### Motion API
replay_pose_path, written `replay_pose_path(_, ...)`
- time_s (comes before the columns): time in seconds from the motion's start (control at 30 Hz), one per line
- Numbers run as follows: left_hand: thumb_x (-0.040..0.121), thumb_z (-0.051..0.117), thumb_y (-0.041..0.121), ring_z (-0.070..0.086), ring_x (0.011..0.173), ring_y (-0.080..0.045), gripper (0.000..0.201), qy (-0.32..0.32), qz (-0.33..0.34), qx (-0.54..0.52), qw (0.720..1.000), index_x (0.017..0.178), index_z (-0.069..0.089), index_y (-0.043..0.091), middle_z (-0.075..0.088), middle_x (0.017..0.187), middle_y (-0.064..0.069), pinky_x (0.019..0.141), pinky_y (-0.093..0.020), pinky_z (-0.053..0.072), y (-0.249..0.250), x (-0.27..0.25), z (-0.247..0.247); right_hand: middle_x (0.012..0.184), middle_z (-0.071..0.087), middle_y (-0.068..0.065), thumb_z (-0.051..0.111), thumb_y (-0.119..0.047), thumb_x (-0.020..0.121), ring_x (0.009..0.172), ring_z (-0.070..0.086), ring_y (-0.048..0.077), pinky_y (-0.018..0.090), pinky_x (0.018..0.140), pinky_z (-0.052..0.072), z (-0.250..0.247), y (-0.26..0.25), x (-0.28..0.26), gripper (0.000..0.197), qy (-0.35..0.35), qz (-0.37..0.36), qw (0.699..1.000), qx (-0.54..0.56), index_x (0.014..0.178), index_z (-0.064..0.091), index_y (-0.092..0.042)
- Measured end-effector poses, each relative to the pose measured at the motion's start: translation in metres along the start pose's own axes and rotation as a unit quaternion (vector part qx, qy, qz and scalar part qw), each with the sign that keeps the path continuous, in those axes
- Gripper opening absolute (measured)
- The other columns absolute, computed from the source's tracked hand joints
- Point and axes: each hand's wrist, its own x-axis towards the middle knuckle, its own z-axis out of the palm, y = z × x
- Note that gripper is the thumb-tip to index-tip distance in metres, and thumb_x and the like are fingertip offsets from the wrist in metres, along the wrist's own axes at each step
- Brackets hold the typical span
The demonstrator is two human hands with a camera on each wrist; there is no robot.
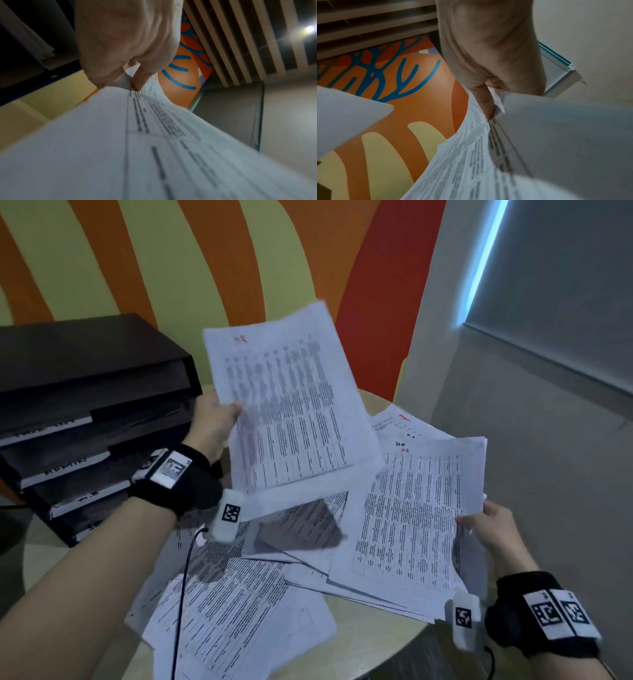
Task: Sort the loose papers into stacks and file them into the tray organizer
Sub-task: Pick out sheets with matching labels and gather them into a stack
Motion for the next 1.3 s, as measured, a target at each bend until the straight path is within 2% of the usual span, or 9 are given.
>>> replay_pose_path(0.23, 0.091, 0.052, 0.01, 0.052, 0.075, -0.016, 0.014, -0.145, -0.054, 0.177, 0.972, 0.086, 0.063, 0.003, 0.056, 0.077, -0.004, 0.063, -0.027, 0.036, -0.038, -0.044, 0.064, 0.091, 0.073, 0.008, 0.052, 0.008, 0.092, 0.078, 0.07, 0.021, 0.029, 0.063, 0.055, 0.015, -0.021, -0.009, 0.023, -0.107, -0.022, 0.988, 0.106, 0.095, 0.067, -0.009)
replay_pose_path(0.53, 0.094, 0.058, 0.011, 0.059, 0.106, -0.025, 0.019, -0.122, -0.149, 0.087, 0.977, 0.113, 0.056, 0.007, 0.06, 0.12, -0.009, 0.095, -0.032, 0.046, -0.066, -0.065, 0.113, 0.102, 0.075, -0.003, 0.035, -0.068, 0.09, 0.095, 0.071, 0.014, 0.039, 0.089, 0.05, 0.037, -0.019, -0.015, 0.055, -0.188, -0.001, 0.969, 0.163, 0.109, 0.069, -0.029)
replay_pose_path(0.67, 0.092, 0.058, 0.01, 0.05, 0.076, -0.02, 0.013, -0.115, -0.116, 0.123, 0.979, 0.082, 0.052, 0.016, 0.053, 0.086, -0.003, 0.076, -0.029, 0.038, -0.074, -0.057, 0.115, 0.121, 0.069, 0.0, 0.065, -0.05, 0.085, 0.113, 0.064, 0.021, 0.044, 0.102, 0.046, 0.045, -0.011, -0.013, 0.055, -0.205, 0.009, 0.965, 0.165, 0.128, 0.059, -0.018)
replay_pose_path(0.77, 0.091, 0.055, 0.007, 0.04, 0.068, -0.021, 0.024, -0.116, -0.102, 0.105, 0.982, 0.073, 0.047, 0.019, 0.045, 0.074, -0.002, 0.07, -0.029, 0.033, -0.076, -0.052, 0.117, 0.106, 0.071, 0.016, 0.068, 0.001, 0.085, 0.092, 0.067, 0.028, 0.038, 0.081, 0.051, 0.042, -0.004, -0.007, 0.022, -0.139, 0.0, 0.99, 0.028, 0.106, 0.067, -0.004)
replay_pose_path(0.83, 0.091, 0.062, 0.011, 0.049, 0.078, -0.022, 0.009, -0.133, -0.117, 0.131, 0.975, 0.087, 0.056, 0.017, 0.052, 0.084, -0.003, 0.078, -0.033, 0.046, -0.072, -0.05, 0.113, 0.084, 0.067, 0.02, 0.059, 0.012, 0.082, 0.072, 0.061, 0.028, 0.033, 0.066, 0.045, 0.03, -0.003, -0.005, 0.013, -0.075, 0.003, 0.997, -0.026, 0.083, 0.064, 0.001)
replay_pose_path(0.93, 0.08, 0.078, 0.034, 0.044, 0.127, -0.03, 0.078, -0.174, -0.155, 0.301, 0.925, 0.14, 0.035, 0.007, 0.047, 0.135, -0.013, 0.104, -0.044, 0.042, -0.075, -0.039, 0.103, 0.07, 0.053, 0.029, 0.053, 0.016, 0.084, 0.065, 0.055, 0.025, 0.031, 0.06, 0.041, 0.006, -0.008, -0.001, 0.011, 0.023, -0.006, 0.999, -0.044, 0.076, 0.053, 0.009)
replay_pose_path(1.07, 0.067, 0.085, 0.047, 0.039, 0.131, -0.036, 0.113, -0.212, -0.132, 0.432, 0.867, 0.146, 0.019, -0.001, 0.041, 0.141, -0.02, 0.103, -0.047, 0.042, -0.076, -0.036, 0.101, 0.069, 0.053, 0.006, 0.052, 0.019, 0.085, 0.06, 0.049, 0.02, 0.022, 0.045, 0.041, -0.025, -0.007, 0.01, 0.017, 0.108, -0.001, 0.994, -0.014, 0.084, 0.058, 0.003)
replay_pose_path(1.2, 0.073, 0.084, 0.027, 0.049, 0.123, -0.035, 0.1, -0.229, -0.141, 0.434, 0.86, 0.143, 0.019, -0.003, 0.048, 0.134, -0.02, 0.098, -0.041, 0.046, -0.078, -0.04, 0.112, 0.073, 0.056, 0.008, 0.053, 0.02, 0.082, 0.065, 0.05, 0.021, 0.028, 0.058, 0.037, -0.037, 0.0, 0.017, 0.02, 0.132, 0.025, 0.991, -0.009, 0.094, 0.061, 0.006)
replay_pose_path(1.3, 0.082, 0.073, 0.013, 0.054, 0.081, -0.019, 0.034, -0.223, -0.108, 0.432, 0.867, 0.105, 0.048, 0.006, 0.055, 0.098, -0.007, 0.076, -0.031, 0.044, -0.079, -0.042, 0.115, 0.089, 0.059, 0.015, 0.052, 0.02, 0.084, 0.068, 0.052, 0.023, 0.031, 0.062, 0.04, -0.035, -0.001, 0.016, 0.02, 0.119, 0.034, 0.992, -0.008, 0.082, 0.059, 0.002)
